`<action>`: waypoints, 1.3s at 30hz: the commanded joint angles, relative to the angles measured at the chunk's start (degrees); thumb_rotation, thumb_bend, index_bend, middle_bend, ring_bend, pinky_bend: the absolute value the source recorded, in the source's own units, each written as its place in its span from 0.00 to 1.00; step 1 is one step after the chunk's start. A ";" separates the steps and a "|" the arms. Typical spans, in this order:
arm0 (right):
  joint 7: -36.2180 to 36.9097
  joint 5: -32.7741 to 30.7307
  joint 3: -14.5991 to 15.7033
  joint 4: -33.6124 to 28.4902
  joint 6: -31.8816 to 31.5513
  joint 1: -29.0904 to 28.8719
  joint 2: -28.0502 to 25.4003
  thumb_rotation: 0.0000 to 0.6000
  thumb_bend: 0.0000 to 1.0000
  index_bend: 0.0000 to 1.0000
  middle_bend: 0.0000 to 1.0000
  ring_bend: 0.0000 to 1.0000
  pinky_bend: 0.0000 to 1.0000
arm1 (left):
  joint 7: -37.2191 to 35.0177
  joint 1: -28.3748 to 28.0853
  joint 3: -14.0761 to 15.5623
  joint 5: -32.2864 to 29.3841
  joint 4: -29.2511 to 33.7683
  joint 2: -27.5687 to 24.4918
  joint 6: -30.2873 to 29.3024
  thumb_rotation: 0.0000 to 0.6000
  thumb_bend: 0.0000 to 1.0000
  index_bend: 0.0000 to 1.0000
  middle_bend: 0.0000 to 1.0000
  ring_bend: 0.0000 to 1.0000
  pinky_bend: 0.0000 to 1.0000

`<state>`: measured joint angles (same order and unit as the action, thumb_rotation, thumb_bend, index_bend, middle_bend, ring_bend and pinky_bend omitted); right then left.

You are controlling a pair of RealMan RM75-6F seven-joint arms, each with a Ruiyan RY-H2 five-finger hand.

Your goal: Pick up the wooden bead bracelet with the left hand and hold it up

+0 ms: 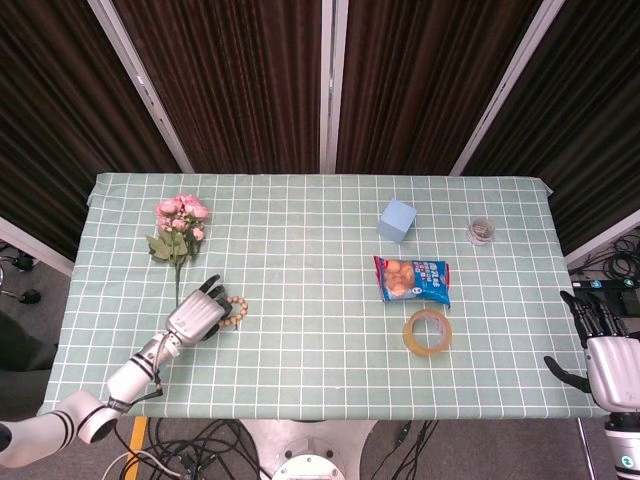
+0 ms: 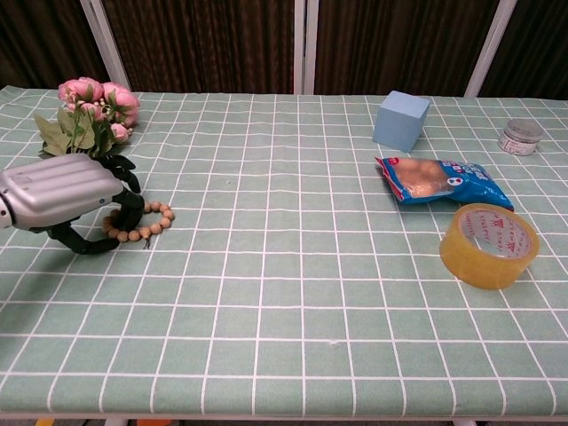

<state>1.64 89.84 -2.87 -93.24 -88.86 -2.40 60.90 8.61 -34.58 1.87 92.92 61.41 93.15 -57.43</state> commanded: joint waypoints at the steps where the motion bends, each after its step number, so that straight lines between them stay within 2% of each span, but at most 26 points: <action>1: 0.13 -0.05 -0.01 0.09 0.06 -0.02 0.05 1.00 0.06 0.07 0.17 0.06 0.19 | -0.39 -0.17 0.17 -0.27 -0.15 0.27 0.38 1.00 0.31 0.52 0.53 0.23 0.11; 5: 0.47 -0.06 -0.02 0.24 -0.14 0.11 0.10 1.00 0.06 0.07 0.17 0.06 0.19 | -1.69 -0.35 0.59 -0.32 -0.78 0.68 0.52 1.00 0.32 0.55 0.56 0.25 0.11; 9: 0.65 0.15 0.01 0.28 -0.57 0.31 0.15 1.00 0.06 0.07 0.17 0.06 0.19 | -7.61 0.04 0.50 0.08 -0.88 1.01 -1.97 1.00 0.41 0.58 0.60 0.30 0.13; 16: 0.67 0.61 0.07 0.05 -1.37 0.68 0.03 1.00 0.06 0.07 0.17 0.06 0.19 | -33.28 0.54 -0.33 0.16 2.86 -1.43 -7.00 1.00 0.50 0.60 0.62 0.31 0.14; 26: 1.52 1.21 0.06 0.62 -2.46 1.11 0.27 1.00 0.06 0.07 0.17 0.06 0.19 | -81.39 -3.34 -0.97 -5.27 18.98 -11.44 5.17 1.00 0.51 0.60 0.63 0.31 0.14; 31: 1.97 1.25 0.03 0.88 -2.86 1.35 0.28 1.00 0.06 0.07 0.17 0.06 0.19 | -100.11 -4.33 -1.22 -5.40 21.24 -13.55 7.63 1.00 0.52 0.59 0.63 0.31 0.14; 35: 2.26 1.32 0.00 1.17 -3.15 1.49 0.42 1.00 0.06 0.07 0.17 0.06 0.19 | -111.59 -5.69 -0.95 -5.17 23.27 -15.53 10.97 1.00 0.52 0.59 0.63 0.31 0.14; 37: 2.35 1.35 -0.01 1.28 -3.23 1.54 0.46 1.00 0.06 0.07 0.17 0.06 0.19 | -114.98 -6.12 -0.44 -3.66 23.04 -15.87 11.01 0.95 0.52 0.58 0.62 0.31 0.14; 39: 2.39 1.39 0.01 1.34 -3.30 1.59 0.48 1.00 0.06 0.07 0.17 0.06 0.19 | -117.13 -6.27 0.04 -2.22 22.19 -15.67 10.15 0.80 0.52 0.58 0.62 0.31 0.14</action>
<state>4.04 91.23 -2.86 -91.90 -92.16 -0.80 61.38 -103.15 -39.47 1.29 89.14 82.12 79.38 -48.95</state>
